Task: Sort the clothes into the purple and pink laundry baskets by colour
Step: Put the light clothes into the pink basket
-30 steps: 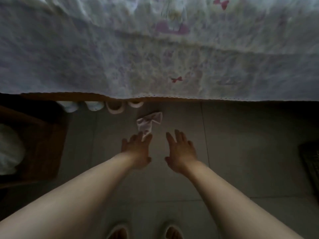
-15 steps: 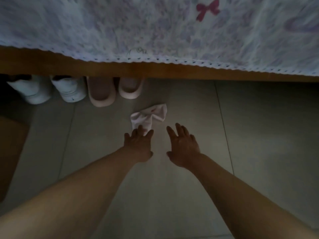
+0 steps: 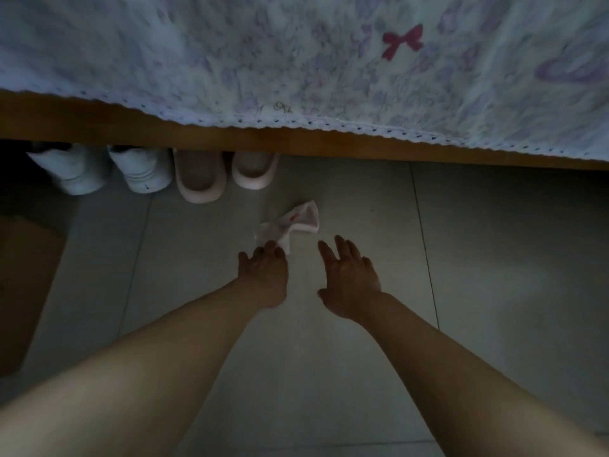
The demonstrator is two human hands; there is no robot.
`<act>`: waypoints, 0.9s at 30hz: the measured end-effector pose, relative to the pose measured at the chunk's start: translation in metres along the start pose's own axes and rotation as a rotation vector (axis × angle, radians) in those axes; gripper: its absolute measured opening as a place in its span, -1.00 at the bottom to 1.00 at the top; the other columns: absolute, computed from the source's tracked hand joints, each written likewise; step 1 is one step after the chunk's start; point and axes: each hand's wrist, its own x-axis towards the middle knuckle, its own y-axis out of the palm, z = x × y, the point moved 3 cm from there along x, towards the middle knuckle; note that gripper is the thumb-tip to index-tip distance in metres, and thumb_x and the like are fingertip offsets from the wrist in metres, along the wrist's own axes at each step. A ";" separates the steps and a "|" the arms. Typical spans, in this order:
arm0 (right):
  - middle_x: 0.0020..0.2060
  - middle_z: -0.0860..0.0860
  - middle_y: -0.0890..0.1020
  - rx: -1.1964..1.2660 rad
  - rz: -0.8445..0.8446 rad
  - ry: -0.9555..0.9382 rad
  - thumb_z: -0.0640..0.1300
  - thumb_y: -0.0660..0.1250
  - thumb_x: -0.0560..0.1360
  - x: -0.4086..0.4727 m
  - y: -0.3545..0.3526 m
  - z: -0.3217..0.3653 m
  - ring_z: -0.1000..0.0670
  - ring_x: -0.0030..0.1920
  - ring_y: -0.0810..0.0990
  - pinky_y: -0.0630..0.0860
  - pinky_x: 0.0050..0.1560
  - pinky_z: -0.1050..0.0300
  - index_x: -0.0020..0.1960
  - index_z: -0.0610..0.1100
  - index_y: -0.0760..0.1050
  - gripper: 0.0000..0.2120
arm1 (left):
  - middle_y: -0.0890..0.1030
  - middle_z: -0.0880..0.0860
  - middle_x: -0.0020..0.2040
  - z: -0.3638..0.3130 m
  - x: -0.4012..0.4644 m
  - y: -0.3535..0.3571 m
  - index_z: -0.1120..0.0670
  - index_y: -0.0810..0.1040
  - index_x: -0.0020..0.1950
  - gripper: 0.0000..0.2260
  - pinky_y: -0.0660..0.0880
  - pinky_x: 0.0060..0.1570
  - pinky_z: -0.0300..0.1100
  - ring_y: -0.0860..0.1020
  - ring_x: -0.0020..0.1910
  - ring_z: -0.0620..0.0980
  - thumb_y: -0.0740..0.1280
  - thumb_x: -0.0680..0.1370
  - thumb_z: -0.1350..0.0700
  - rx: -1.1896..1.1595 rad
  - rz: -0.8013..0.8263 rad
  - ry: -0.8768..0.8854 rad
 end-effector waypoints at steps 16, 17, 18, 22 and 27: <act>0.50 -0.09 0.11 0.133 -0.123 0.024 -0.06 0.31 0.49 -0.219 -0.179 0.026 -0.13 0.49 0.07 0.17 0.41 -0.07 0.43 -0.11 0.22 -0.45 | 0.52 0.12 0.22 -0.050 -0.257 -0.196 0.14 0.50 0.22 -0.75 0.39 0.01 -0.15 0.49 0.22 0.14 0.20 0.56 0.26 -0.045 -0.210 0.138; 0.51 -0.08 0.07 0.152 -0.111 0.032 -0.08 0.30 0.50 -0.233 -0.189 0.026 -0.11 0.51 0.03 0.12 0.45 -0.07 0.44 -0.10 0.20 -0.44 | 0.54 0.10 0.18 -0.054 -0.273 -0.209 0.14 0.53 0.17 -0.78 0.40 -0.02 -0.14 0.50 0.20 0.13 0.21 0.55 0.24 -0.031 -0.259 0.177; 0.53 -0.06 0.03 0.174 -0.101 0.041 -0.10 0.30 0.51 -0.247 -0.199 0.025 -0.10 0.53 -0.02 0.07 0.47 -0.07 0.47 -0.09 0.16 -0.41 | 0.55 0.09 0.14 -0.059 -0.289 -0.223 0.14 0.55 0.11 -0.82 0.38 -0.07 -0.13 0.51 0.16 0.12 0.23 0.54 0.22 -0.024 -0.305 0.221; 0.54 -0.01 -0.03 0.223 -0.092 0.063 -0.11 0.28 0.53 -0.304 -0.248 0.016 -0.05 0.54 -0.09 -0.01 0.49 -0.05 0.53 -0.09 -0.02 -0.31 | 0.53 0.07 0.00 -0.085 -0.354 -0.278 0.04 0.33 -0.06 -0.89 0.21 -0.23 -0.16 0.51 0.04 0.12 0.26 0.51 0.16 -0.100 -0.432 0.330; 0.52 -0.05 0.07 0.226 -0.113 0.089 -0.01 0.28 0.53 -0.369 -0.299 -0.003 -0.08 0.52 0.03 0.15 0.43 -0.03 0.45 -0.08 0.18 -0.44 | 0.53 0.02 0.03 -0.117 -0.423 -0.327 0.04 0.26 0.01 -0.79 0.23 -0.23 -0.17 0.53 0.05 0.09 0.29 0.50 0.13 -0.130 -0.505 0.370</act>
